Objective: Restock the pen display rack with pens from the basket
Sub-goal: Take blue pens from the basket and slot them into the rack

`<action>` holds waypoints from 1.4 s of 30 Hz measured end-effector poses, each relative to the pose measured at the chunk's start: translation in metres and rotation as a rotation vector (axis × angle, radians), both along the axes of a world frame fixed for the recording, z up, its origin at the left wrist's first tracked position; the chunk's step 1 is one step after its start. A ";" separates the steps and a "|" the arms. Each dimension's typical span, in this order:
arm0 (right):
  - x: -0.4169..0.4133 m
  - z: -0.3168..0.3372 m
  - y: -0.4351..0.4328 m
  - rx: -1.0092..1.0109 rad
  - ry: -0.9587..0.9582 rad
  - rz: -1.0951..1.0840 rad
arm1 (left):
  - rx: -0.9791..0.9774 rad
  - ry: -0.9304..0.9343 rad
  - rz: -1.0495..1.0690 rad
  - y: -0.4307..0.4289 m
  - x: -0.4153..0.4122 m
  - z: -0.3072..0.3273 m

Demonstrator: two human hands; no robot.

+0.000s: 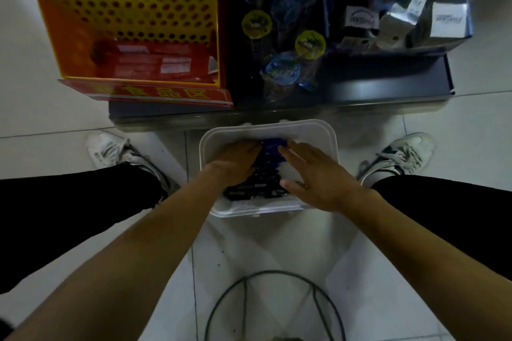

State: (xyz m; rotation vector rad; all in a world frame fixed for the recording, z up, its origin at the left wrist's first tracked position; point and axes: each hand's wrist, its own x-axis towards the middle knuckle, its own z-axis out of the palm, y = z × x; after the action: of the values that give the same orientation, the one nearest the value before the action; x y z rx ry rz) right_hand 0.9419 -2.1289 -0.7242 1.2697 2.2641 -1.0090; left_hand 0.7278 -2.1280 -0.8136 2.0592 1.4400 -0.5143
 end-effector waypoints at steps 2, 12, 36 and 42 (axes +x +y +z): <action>-0.003 -0.007 0.000 -0.036 -0.026 -0.025 | 0.018 -0.059 0.070 -0.004 0.008 -0.011; 0.004 -0.020 0.000 -0.044 0.035 -0.166 | 0.107 -0.091 0.206 -0.008 0.019 -0.029; 0.003 -0.005 0.004 -0.108 0.108 -0.366 | -0.145 -0.461 0.553 0.002 0.000 0.003; 0.002 0.023 0.007 -0.117 0.169 -0.511 | -0.526 -0.636 0.695 0.006 -0.010 0.061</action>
State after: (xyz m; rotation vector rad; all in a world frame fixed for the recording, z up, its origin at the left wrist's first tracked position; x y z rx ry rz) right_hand 0.9442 -2.1215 -0.7009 1.8187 1.9946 -1.4446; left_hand 0.7180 -2.1217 -0.7523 1.0605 1.3161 0.0617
